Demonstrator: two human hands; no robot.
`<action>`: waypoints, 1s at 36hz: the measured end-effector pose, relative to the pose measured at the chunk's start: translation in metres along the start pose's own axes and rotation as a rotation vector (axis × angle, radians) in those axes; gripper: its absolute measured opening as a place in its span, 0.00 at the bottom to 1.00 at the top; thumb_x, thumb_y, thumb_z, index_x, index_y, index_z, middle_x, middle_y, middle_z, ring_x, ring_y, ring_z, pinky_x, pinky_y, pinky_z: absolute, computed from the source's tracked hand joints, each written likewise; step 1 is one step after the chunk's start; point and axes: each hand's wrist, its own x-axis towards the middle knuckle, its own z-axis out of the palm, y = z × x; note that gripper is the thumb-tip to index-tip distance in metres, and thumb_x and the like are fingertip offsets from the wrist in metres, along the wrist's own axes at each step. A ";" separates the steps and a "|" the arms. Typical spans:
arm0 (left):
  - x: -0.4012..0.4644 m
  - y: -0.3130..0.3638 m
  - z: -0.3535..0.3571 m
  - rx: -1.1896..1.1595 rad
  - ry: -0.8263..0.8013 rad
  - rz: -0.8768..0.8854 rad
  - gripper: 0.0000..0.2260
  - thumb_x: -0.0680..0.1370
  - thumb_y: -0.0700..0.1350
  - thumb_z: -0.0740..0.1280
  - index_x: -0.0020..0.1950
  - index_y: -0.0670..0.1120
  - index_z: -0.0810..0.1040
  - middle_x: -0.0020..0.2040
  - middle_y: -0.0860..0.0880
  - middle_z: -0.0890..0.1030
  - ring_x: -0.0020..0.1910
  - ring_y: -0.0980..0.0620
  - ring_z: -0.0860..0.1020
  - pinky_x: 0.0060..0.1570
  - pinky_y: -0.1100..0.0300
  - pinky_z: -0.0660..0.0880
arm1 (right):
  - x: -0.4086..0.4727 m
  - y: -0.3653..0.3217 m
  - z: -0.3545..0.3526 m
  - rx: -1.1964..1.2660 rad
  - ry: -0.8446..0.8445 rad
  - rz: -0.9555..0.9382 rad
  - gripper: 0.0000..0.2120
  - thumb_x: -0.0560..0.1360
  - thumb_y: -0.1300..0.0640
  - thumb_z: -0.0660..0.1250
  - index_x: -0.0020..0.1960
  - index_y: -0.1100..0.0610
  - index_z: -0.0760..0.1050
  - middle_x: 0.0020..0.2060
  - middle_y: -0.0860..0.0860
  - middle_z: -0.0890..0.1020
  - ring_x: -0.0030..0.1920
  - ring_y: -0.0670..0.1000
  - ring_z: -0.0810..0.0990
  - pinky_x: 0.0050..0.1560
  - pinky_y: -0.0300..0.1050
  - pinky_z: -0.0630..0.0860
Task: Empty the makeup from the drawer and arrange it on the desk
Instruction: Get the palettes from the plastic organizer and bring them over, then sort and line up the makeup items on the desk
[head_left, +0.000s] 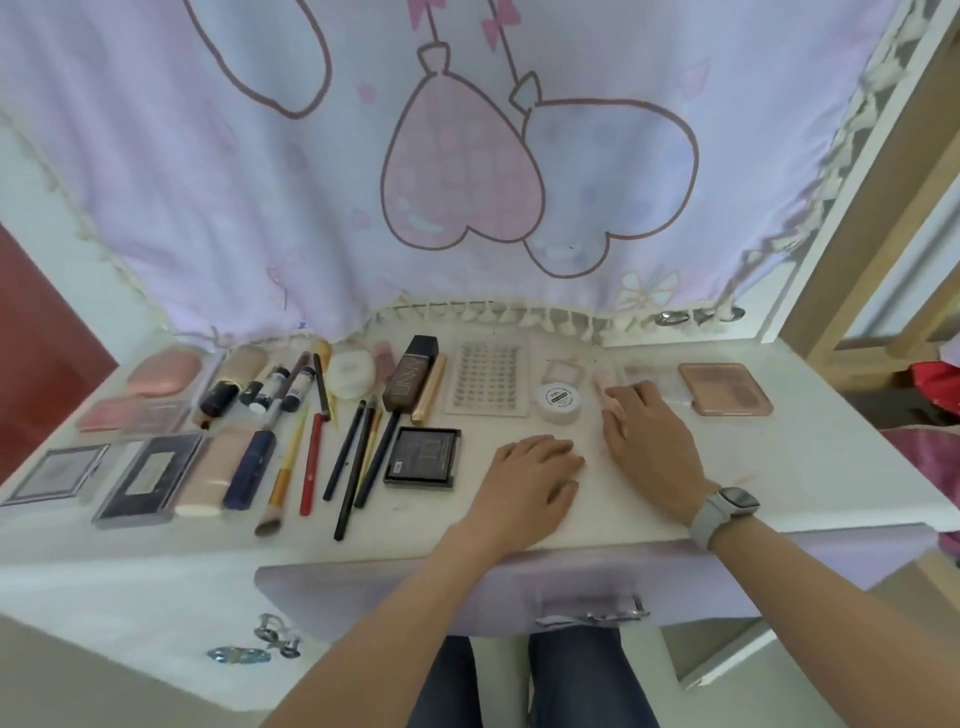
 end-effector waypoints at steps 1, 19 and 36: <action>-0.001 0.000 -0.004 -0.063 -0.004 -0.013 0.15 0.79 0.44 0.60 0.65 0.47 0.75 0.67 0.49 0.73 0.68 0.50 0.67 0.67 0.58 0.61 | 0.001 -0.004 -0.001 0.030 0.026 -0.032 0.12 0.76 0.61 0.63 0.58 0.61 0.75 0.52 0.58 0.75 0.47 0.60 0.77 0.38 0.49 0.74; -0.119 -0.185 -0.206 0.030 0.484 -0.687 0.11 0.78 0.41 0.62 0.58 0.45 0.79 0.54 0.48 0.81 0.47 0.54 0.77 0.45 0.64 0.69 | 0.069 -0.234 0.062 0.343 -0.245 -0.566 0.12 0.79 0.57 0.56 0.61 0.53 0.72 0.55 0.49 0.77 0.50 0.46 0.73 0.53 0.41 0.69; -0.086 -0.368 -0.227 0.216 0.074 -1.138 0.31 0.72 0.62 0.63 0.72 0.57 0.59 0.60 0.50 0.75 0.60 0.47 0.70 0.55 0.49 0.61 | 0.166 -0.331 0.169 0.348 -0.499 -0.654 0.15 0.81 0.56 0.52 0.64 0.52 0.70 0.60 0.48 0.74 0.57 0.49 0.73 0.56 0.46 0.71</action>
